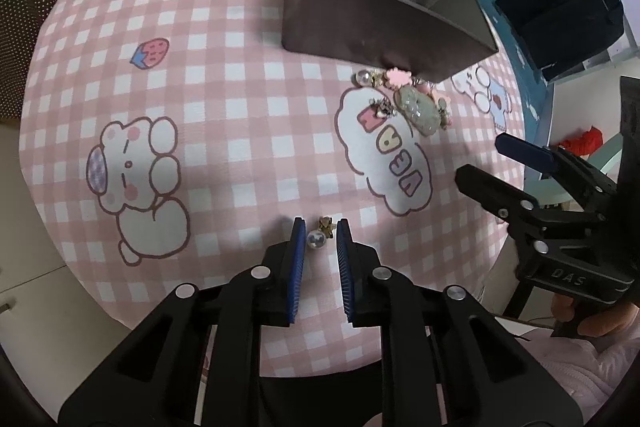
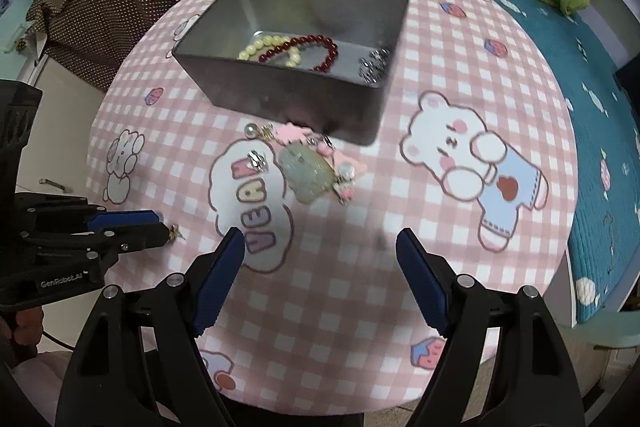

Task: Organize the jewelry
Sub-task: 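Close the left tool on the pearl earring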

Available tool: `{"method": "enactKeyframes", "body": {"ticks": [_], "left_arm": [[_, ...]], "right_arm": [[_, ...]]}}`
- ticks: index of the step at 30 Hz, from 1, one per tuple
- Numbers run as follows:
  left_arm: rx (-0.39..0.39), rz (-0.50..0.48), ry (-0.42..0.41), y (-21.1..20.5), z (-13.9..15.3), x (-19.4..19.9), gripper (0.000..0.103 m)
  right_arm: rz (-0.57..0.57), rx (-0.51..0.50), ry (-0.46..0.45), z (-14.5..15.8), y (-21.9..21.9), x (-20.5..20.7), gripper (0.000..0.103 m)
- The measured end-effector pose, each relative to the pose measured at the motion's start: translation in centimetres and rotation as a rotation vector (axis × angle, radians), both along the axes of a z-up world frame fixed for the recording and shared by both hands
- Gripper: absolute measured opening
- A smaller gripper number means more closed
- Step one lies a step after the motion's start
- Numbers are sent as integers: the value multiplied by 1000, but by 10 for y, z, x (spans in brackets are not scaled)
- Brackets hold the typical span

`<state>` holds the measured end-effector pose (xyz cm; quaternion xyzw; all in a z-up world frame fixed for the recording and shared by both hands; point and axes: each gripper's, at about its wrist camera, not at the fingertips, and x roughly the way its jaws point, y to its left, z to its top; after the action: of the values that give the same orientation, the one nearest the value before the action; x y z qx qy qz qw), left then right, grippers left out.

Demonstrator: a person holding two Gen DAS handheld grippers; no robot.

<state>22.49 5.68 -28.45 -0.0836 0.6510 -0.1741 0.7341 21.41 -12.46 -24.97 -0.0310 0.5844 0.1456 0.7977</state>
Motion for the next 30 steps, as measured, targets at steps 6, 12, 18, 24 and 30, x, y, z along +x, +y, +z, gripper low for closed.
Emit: {"method": "enactKeyframes", "body": {"ticks": [6,12,18,24,30], "left_arm": [[-29,33,-24,9,10,-2,13],[-64,59,-24,19,18,-7,13],[-16,17,27,12,6,-11,14],[34,-6,35,5,1,-8,14],[28,21,33,8,0,-8,13]], "right_arm": [[55,-1,-2,-3,13,10,75],[108,14,-1,-7,26,14,75],[142,9,15,-12,31,18,75],[145,7,25,-16,27,20,75],[162,25,17,-12,23,22,75]]}}
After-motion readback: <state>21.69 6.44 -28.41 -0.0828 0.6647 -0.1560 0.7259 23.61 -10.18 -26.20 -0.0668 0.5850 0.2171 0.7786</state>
